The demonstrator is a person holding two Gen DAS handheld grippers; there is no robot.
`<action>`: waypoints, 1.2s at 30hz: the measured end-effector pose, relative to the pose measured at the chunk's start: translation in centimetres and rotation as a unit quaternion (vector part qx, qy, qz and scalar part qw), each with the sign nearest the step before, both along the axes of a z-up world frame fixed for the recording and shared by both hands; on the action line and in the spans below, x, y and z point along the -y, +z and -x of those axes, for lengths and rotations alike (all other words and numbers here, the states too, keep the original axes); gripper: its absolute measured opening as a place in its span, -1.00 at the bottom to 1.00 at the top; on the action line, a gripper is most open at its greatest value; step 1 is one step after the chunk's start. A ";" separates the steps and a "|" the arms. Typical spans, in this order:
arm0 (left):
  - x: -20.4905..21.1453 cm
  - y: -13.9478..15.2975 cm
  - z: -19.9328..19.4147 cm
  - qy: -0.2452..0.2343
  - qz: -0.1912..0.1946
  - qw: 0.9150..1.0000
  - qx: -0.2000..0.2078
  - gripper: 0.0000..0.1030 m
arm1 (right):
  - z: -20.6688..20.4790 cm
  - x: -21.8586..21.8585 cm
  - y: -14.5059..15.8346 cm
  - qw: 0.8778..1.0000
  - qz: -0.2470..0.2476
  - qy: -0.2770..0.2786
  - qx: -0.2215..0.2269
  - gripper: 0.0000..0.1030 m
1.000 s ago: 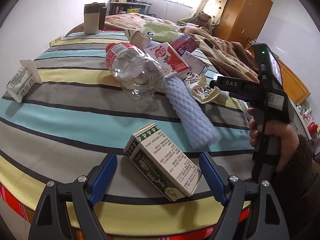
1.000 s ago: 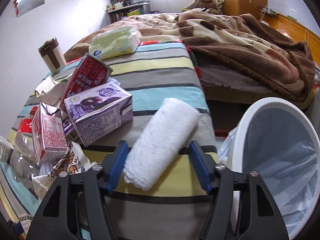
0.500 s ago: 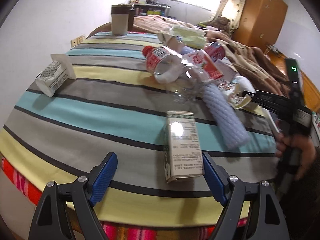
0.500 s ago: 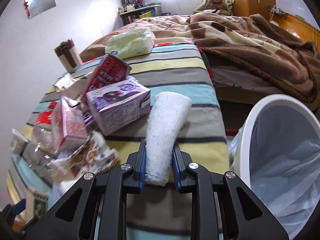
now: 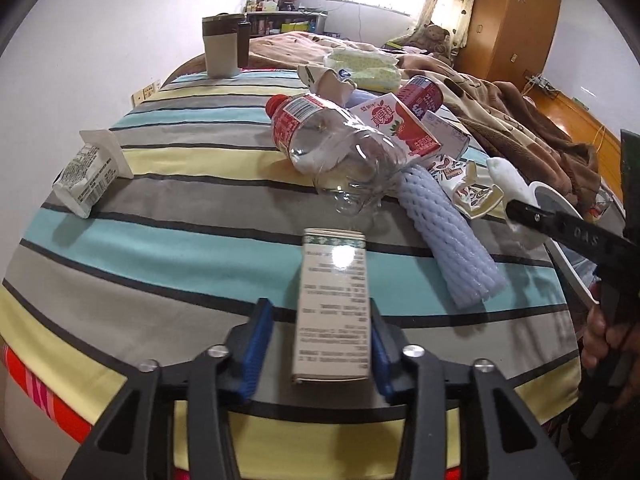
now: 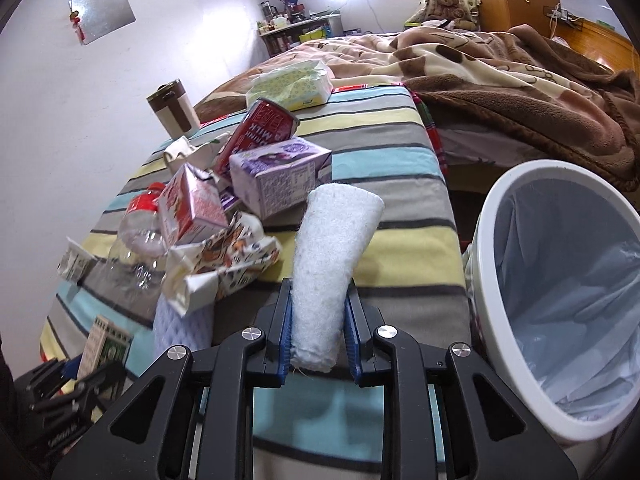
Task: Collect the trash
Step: 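Grasp the green-white milk carton with the left tool while the right tool holds the towel, then carry towel and carton over the white bin and open both tools to drop them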
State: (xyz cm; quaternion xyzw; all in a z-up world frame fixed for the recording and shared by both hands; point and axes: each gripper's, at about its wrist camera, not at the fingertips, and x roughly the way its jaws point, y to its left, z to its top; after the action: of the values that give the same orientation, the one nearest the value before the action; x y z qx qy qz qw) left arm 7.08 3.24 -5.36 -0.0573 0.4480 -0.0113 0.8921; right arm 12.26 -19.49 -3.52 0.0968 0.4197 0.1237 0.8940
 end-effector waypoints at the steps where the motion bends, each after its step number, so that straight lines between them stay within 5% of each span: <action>1: -0.1 -0.1 -0.1 0.000 0.000 1.000 0.001 -0.36 | 0.1 0.0 0.1 1.000 -0.002 0.000 0.002 -0.56; 18: 2.3 2.8 -0.5 -0.044 0.035 0.997 0.043 -0.37 | 3.1 2.3 2.6 0.998 -0.023 -0.016 0.050 -0.56; 36: 13.0 6.9 -4.5 -0.167 0.055 0.981 0.084 -0.37 | 4.3 9.3 4.4 0.991 -0.002 -0.112 0.076 -0.56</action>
State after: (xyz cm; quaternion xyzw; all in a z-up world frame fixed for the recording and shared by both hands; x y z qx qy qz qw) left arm 11.55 -9.77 1.59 -0.0294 0.3738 -0.1897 0.9074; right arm 7.98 -28.75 0.83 0.1349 0.3365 0.0310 0.9315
